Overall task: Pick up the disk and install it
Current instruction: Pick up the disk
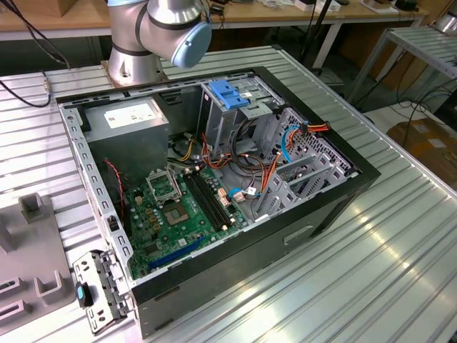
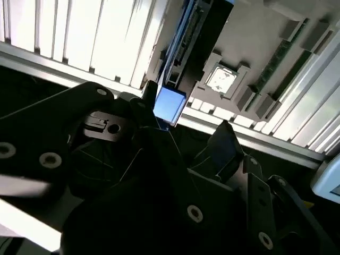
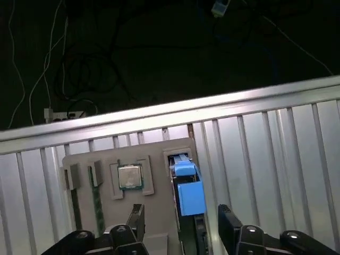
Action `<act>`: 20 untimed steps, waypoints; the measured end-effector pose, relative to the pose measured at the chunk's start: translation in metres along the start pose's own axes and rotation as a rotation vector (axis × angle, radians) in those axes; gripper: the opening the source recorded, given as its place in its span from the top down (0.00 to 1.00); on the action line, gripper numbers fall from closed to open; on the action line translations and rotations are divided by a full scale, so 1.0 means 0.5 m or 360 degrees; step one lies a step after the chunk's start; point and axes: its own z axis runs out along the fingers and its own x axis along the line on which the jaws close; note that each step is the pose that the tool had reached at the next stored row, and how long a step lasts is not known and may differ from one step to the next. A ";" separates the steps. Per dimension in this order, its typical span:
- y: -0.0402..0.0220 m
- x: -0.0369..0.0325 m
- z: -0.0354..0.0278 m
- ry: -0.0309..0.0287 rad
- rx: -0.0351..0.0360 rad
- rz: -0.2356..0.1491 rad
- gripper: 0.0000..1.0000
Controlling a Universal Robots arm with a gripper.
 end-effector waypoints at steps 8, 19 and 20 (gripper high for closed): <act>0.004 -0.001 0.019 -0.00156 0.0001 -0.0127 0.34; 0.025 -0.001 0.053 -0.00166 0.0039 -0.0231 0.34; 0.029 -0.001 0.055 -0.00173 0.0043 -0.0230 0.34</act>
